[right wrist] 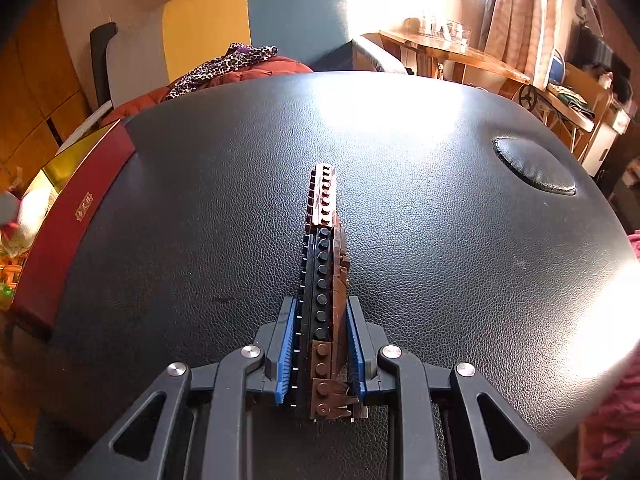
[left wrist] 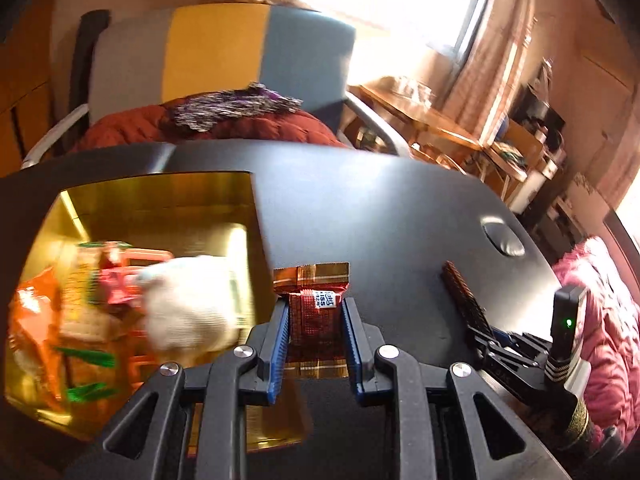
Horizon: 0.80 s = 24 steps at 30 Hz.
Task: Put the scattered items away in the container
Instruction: 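Lower the chocolates into the gold tray and open the left gripper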
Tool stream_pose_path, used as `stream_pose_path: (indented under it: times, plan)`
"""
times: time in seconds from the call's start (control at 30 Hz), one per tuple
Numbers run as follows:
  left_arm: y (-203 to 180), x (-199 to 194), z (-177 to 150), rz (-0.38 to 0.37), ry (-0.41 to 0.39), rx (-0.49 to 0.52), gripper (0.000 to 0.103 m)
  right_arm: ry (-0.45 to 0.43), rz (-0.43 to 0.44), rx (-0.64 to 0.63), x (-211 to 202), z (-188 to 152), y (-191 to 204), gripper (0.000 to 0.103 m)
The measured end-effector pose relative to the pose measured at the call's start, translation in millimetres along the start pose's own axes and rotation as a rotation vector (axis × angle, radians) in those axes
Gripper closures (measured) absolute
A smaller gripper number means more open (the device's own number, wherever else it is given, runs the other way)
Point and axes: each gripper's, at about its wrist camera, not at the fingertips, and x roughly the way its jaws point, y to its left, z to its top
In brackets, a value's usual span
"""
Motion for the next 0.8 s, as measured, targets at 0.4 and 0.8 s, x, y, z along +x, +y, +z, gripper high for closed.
stream_pose_path:
  times: [0.4, 0.8]
  plan:
    - [100.6, -17.8, -2.8, 0.137, -0.039, -0.177, 0.078, 0.004, -0.015, -0.010, 2.4, -0.4, 0.2, 0.079]
    - [134.2, -10.0, -9.0, 0.218, -0.010, -0.187, 0.078, -0.002, -0.023, -0.016, 4.1, -2.8, 0.5, 0.079]
